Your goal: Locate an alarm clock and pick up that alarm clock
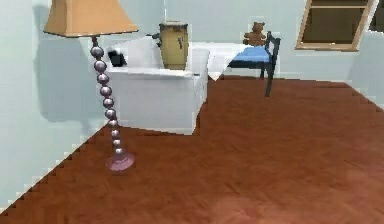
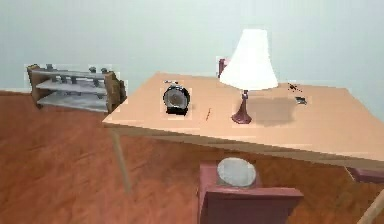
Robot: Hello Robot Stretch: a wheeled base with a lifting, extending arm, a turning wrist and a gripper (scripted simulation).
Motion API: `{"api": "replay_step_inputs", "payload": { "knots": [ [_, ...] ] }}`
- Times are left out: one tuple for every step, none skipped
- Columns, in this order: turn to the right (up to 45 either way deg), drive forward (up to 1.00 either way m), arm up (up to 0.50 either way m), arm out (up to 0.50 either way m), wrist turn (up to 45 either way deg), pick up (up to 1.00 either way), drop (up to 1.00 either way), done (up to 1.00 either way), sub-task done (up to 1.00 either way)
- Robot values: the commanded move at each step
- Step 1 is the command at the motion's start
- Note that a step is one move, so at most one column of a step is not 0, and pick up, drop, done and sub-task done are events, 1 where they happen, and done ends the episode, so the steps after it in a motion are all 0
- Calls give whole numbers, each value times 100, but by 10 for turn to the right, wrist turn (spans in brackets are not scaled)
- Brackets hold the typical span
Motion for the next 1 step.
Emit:
{"api": "replay_step_inputs", "payload": {
  "knots": [
    [450, 0, 0, 0, 0, 0, 0, 0, 0]
  ]
}}
